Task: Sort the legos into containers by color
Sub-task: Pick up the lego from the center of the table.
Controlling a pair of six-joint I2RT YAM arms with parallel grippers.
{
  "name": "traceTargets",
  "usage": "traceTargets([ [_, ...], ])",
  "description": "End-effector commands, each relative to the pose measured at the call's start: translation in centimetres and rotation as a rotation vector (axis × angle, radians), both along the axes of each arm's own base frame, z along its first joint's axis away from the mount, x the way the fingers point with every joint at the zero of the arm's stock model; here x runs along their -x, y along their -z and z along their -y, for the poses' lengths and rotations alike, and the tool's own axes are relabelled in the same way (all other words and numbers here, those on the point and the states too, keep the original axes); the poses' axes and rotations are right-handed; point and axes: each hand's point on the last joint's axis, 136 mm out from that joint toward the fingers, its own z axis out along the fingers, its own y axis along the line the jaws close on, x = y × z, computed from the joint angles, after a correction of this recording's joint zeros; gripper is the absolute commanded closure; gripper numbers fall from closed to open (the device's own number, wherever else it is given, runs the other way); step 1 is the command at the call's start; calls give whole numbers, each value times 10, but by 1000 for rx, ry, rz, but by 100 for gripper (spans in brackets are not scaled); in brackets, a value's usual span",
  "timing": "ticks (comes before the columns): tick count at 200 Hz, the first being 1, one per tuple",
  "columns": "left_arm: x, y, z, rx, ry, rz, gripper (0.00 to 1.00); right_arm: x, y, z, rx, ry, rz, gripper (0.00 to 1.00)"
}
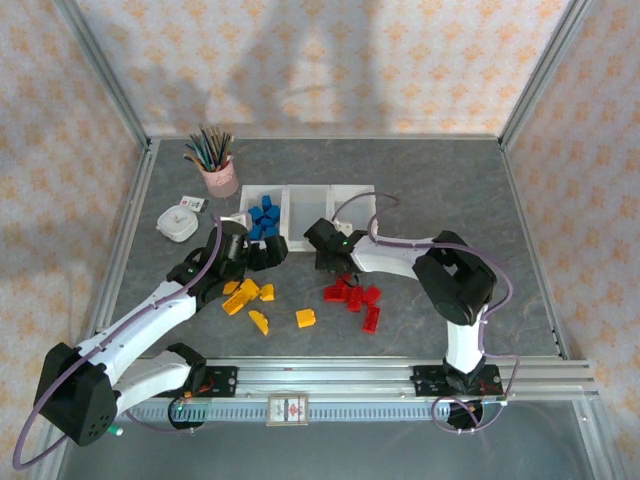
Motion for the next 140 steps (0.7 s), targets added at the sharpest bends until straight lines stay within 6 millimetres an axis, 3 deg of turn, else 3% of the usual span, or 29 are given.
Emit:
traceTargets([
  [1,-2,-4,-3,6,-24,22,1,-8,0,-14,-14,-21,35,50],
  [75,-2,-5,-3,8,-24,22,1,-5,-4,-16,-20,-52,33,73],
  [140,-2,-24,-19,12,-82,51,1,-5,-61,-32,-136,-112,86,74],
])
